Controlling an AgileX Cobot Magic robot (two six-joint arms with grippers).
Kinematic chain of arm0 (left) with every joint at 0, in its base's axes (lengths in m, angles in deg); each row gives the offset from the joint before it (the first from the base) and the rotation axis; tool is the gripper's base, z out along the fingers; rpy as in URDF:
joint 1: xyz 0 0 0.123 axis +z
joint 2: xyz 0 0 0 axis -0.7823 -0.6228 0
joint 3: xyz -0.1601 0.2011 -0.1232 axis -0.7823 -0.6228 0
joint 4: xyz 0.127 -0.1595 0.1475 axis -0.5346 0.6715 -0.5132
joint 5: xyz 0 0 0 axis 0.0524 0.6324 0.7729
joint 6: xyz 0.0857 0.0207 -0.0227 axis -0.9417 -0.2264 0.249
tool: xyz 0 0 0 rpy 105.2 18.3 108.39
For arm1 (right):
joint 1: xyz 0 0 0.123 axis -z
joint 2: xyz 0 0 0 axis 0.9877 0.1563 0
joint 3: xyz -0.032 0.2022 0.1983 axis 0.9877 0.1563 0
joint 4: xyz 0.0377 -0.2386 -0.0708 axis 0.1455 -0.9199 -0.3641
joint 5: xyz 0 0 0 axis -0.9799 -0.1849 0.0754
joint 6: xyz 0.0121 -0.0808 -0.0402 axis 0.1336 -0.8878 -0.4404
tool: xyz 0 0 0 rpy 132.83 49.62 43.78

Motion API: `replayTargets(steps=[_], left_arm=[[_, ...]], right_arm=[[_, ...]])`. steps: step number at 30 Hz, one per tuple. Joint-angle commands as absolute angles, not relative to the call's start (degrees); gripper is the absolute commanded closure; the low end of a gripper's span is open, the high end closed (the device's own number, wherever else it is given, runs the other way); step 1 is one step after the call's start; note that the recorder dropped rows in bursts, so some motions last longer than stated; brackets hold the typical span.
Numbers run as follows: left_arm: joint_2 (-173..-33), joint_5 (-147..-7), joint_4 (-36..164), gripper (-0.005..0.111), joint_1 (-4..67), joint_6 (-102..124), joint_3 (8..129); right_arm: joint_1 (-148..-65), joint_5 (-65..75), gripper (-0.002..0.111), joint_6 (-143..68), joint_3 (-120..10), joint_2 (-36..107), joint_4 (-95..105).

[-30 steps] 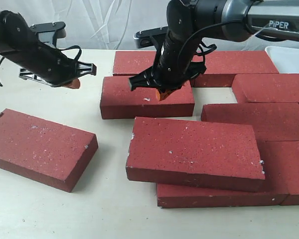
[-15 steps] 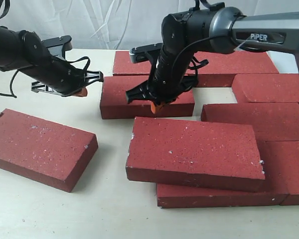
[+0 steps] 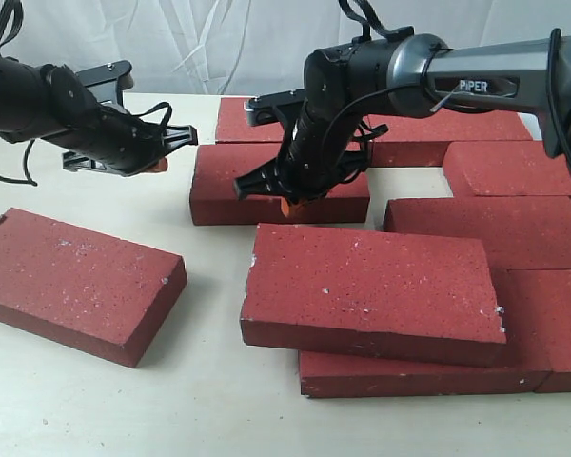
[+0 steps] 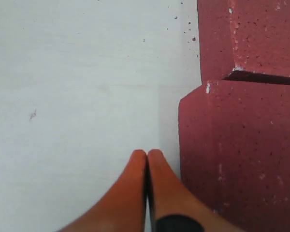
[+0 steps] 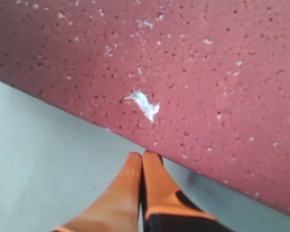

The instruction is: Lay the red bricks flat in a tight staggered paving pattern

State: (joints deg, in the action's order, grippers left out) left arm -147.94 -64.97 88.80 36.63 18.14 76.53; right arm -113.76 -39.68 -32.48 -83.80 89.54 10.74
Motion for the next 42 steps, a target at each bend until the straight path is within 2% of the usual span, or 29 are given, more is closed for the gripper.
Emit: replayTargets(steps=[1, 27, 42], left_arm=[[-148.1, -65.8, 89.5, 0.107, 36.5, 18.1, 76.7], [-149.8, -65.2, 90.3, 0.107, 36.5, 18.1, 77.0], [-158.2, -56.6, 92.6, 0.107, 32.6, 17.8, 87.0]], right_arm=[[-113.7, -37.5, 0.109, -31.9, -84.0, 89.7, 10.6], [-113.7, -41.4, 0.109, -35.7, -84.0, 88.8, 14.2], [-113.7, -41.8, 0.109, -35.7, -84.0, 87.8, 12.2]])
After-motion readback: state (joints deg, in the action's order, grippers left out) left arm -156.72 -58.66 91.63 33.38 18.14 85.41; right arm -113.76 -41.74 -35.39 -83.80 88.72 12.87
